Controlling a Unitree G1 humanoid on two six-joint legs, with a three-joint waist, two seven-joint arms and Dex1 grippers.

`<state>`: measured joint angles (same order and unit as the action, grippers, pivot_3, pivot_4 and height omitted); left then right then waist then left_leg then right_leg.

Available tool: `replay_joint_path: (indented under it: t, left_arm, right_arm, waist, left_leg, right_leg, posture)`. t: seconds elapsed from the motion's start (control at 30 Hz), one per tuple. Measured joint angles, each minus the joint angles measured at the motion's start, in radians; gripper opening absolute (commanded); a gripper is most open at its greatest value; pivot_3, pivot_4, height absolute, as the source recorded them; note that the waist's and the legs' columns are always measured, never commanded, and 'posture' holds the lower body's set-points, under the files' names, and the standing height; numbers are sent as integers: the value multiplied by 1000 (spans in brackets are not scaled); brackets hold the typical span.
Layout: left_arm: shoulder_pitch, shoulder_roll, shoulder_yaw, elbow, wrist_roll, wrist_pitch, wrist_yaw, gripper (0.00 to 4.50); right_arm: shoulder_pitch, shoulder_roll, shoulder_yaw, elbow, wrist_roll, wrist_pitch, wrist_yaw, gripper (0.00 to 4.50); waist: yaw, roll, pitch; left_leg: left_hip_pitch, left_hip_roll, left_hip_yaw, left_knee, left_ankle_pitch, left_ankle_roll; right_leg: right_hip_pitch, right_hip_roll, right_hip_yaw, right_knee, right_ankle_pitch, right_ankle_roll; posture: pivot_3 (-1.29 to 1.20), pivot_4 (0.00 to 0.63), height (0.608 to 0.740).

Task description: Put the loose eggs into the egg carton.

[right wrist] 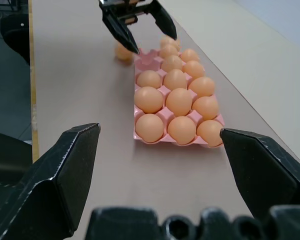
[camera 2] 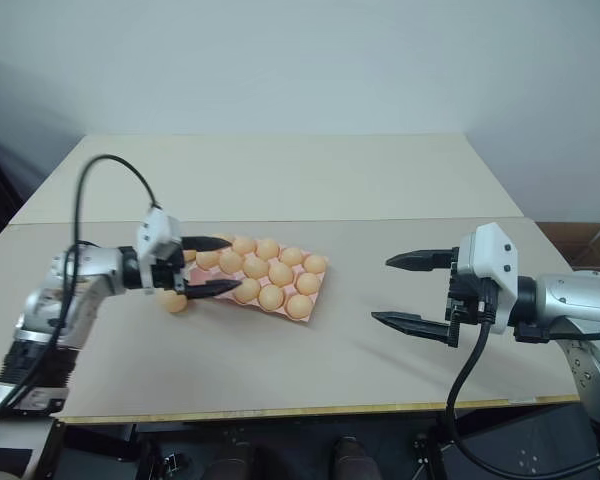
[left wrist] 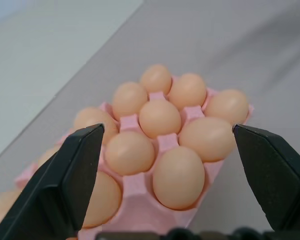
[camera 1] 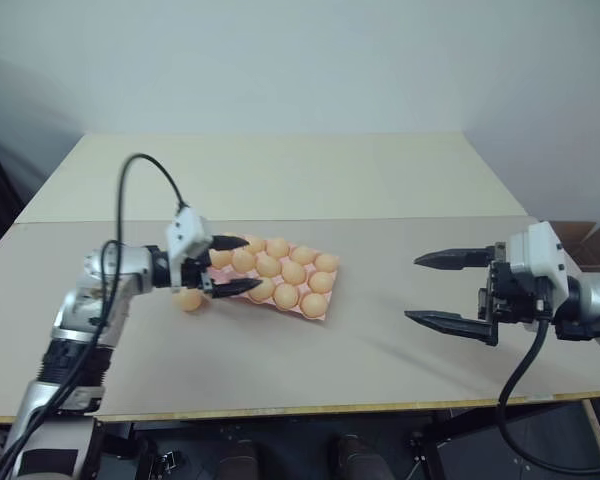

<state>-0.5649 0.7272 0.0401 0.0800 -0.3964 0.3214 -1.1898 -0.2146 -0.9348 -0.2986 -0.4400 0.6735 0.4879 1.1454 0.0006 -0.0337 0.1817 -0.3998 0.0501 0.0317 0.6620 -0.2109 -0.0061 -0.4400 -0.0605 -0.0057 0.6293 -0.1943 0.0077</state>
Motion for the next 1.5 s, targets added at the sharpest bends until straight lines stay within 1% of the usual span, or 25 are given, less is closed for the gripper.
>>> replay_joint_path:
  t: [0.17,0.27,0.33,0.43,0.53,0.67,0.77,0.93,1.07,1.17,1.33,1.5]
  left_arm:
    - [145,136,183,-44,-106,35,-63,4473]
    - [260,197,286,-54,-147,35,-114,4473]
    - [349,222,379,-69,-183,60,-125,4473]
    - [438,236,464,-84,-201,73,-133,4473]
    - [582,236,562,-107,-199,73,-131,4473]
    - [663,209,621,-122,-200,74,-102,4473]
    - [676,184,624,-155,-207,74,-72,4473]
    - [665,182,610,-169,-213,73,-45,4473]
    - [592,175,513,-151,-174,58,-1,4473]
    - [516,132,412,-118,-138,44,39,4473]
    - [404,83,275,4,-43,-49,69,4473]
    - [314,51,194,129,29,-129,86,4473]
  right_arm:
    - [-8,1,6,22,0,-1,8,4500]
    - [-10,2,10,32,0,-5,16,4500]
    - [-9,2,10,49,0,-10,33,4500]
    - [-9,2,11,62,0,-23,52,4500]
    - [-2,2,10,76,-1,-35,67,4500]
    - [7,2,9,87,-2,-41,74,4500]
    - [6,2,9,90,-2,-44,74,4500]
    - [4,2,10,103,-3,-46,78,4500]
    - [-1,2,10,109,-5,-52,80,4500]
    - [-4,2,11,105,-4,-53,76,4500]
    - [0,2,8,92,-4,-53,69,4500]
    - [12,2,2,67,-3,-53,49,4500]
  waist:
    - [-14,0,0]
    - [-14,0,0]
    - [-13,0,0]
    - [-7,0,0]
    - [-8,0,0]
    - [-2,0,0]
    - [4,0,0]
    - [7,0,0]
    - [11,0,0]
    - [12,-1,0]
    - [10,-1,0]
    - [10,-1,0]
  left_leg:
    - [0,0,0,0,0,0]
    - [1,1,0,0,0,0]
    - [1,1,0,0,0,0]
    - [1,1,0,0,0,0]
    - [1,2,1,-1,0,0]
    - [1,2,1,-1,0,0]
    - [1,2,1,-1,0,-1]
    - [1,2,1,-1,0,-1]
    - [0,1,1,-1,0,-1]
    - [0,1,1,-1,0,0]
    - [0,1,1,-1,0,0]
    - [0,1,1,-1,0,0]
  right_leg:
    - [0,0,0,0,0,0]
    - [0,0,0,0,-2,-4]
    - [-1,-1,0,0,-4,-6]
    - [0,-1,0,0,-4,-6]
    - [-1,-1,-1,-1,-4,-7]
    - [-1,-2,-1,-1,-4,-7]
    - [-1,-2,-1,-1,-4,-7]
    - [-2,-1,-1,-1,-4,-7]
    - [-1,-1,-1,-1,-4,-7]
    - [-1,-1,0,-1,-4,-6]
    - [-1,0,0,-1,-2,-4]
    - [-1,0,0,-1,-1,-3]
  posture:
    - [0,150,740]
    - [0,150,740]
    - [0,150,740]
    - [0,150,740]
    - [0,150,740]
    - [0,150,740]
    - [0,150,740]
    - [0,150,740]
    - [0,150,740]
    - [0,150,740]
    - [0,150,740]
    - [0,150,740]
